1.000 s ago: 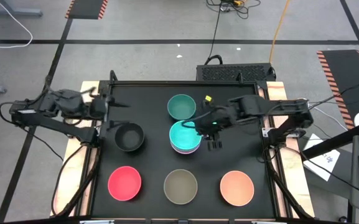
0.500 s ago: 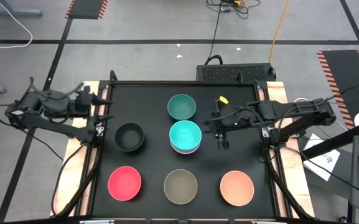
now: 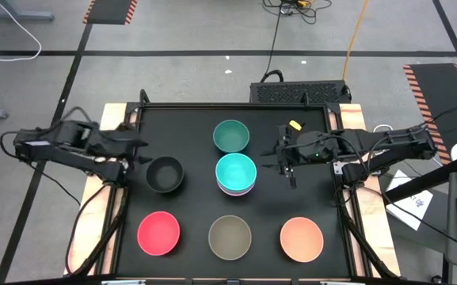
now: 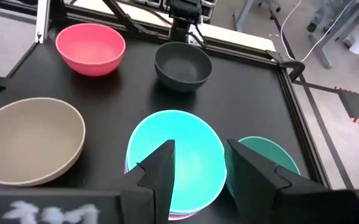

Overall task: Nest bowls inside each other
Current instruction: Stack the black bowl on top of the light green bowl

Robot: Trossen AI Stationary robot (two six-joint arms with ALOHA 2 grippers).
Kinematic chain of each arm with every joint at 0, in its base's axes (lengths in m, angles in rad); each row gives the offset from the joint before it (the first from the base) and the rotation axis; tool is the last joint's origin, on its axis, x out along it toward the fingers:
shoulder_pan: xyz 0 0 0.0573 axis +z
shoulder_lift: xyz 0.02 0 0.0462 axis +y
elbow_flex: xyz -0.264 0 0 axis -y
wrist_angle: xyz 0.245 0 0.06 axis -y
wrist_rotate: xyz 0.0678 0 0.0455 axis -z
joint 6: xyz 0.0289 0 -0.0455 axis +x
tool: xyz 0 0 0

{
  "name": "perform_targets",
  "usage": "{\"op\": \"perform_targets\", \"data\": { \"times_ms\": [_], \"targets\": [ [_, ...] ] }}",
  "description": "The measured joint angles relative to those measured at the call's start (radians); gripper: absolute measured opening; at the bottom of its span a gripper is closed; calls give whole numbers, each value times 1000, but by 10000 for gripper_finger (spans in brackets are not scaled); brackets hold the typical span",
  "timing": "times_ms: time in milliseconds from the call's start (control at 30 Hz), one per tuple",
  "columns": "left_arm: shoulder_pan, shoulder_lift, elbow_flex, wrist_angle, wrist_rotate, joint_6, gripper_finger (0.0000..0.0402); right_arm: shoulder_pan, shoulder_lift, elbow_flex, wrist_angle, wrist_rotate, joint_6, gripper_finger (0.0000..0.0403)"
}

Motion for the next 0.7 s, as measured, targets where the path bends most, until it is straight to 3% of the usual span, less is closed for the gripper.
{"op": "perform_targets", "data": {
  "times_ms": [167,267,433,700],
  "targets": [
    [5,30,-125,72,138,-6,280,0,0,-20,-2,0,3,130],
    [5,63,-185,71,164,-32,280,0,0,-24,-2,-1,3,130],
    [5,107,-226,117,264,-25,280,0,0,-24,-1,-3,7,130],
    [5,183,-227,121,286,43,280,0,0,-24,-1,-3,18,130]
  ]
}}
